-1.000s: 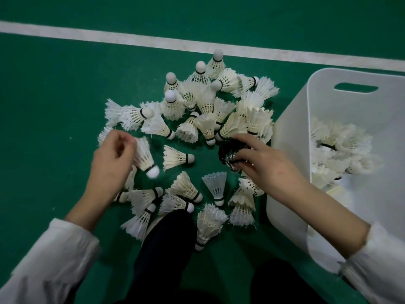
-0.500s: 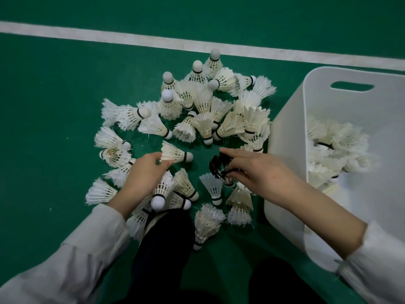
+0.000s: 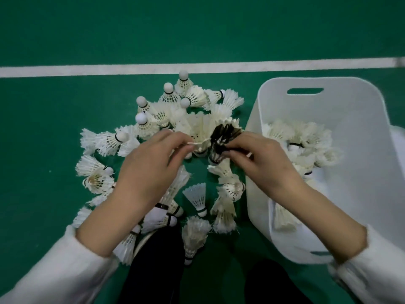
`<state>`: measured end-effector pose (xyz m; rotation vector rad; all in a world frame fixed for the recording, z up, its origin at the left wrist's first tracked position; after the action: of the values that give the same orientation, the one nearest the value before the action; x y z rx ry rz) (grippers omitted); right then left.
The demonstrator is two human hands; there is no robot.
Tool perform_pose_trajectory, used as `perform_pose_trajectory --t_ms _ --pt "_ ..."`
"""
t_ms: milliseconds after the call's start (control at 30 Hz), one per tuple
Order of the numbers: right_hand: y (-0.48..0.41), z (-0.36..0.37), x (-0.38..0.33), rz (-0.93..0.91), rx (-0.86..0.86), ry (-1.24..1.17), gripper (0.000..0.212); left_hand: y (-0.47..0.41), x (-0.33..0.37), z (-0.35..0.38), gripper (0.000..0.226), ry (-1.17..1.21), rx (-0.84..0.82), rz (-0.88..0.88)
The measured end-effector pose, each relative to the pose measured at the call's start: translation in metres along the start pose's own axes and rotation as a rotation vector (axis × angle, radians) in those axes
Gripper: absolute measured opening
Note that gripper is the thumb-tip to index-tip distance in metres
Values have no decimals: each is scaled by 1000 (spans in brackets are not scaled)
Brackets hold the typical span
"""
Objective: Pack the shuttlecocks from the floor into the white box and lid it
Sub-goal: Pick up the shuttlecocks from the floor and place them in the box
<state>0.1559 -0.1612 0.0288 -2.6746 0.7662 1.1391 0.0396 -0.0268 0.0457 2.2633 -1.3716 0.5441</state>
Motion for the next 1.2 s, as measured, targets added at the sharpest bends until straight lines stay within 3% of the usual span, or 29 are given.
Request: perform_pose_trajectory --t_ms 100,167,233,333,533,700,1000,1200 --pt "19 -43 12 97 162 -202 6 -7 29 -4 26 29 38 121" --pt "34 -72 23 131 253 -280 14 -9 48 -1 25 28 26 183" --pt "53 -100 36 165 340 -282 26 -9 67 4 25 49 15 223" --pt "83 -124 65 298 398 -220 22 -4 88 19 20 107 -21 239" --pt "115 -108 120 560 85 55 5 1 105 34 12 106 -30 305" --pt "121 -102 150 689 62 263 9 1 109 39 12 135 -36 301" --pt "91 -65 184 703 -263 579 21 9 126 58 21 115 -120 392" --pt "95 -52 199 720 -304 467 23 12 128 64 18 87 -145 420"
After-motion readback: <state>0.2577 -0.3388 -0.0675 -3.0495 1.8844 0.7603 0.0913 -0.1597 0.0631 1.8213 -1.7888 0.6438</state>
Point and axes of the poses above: each hand's wrist, its own y-axis away from the middle knuckle, its own z-axis out of the palm, x = y × z, the point moved 5 cm from there along -y, towards the middle knuckle, and after that the axes turned 5 degrees about -x, right-handed, at the moved point
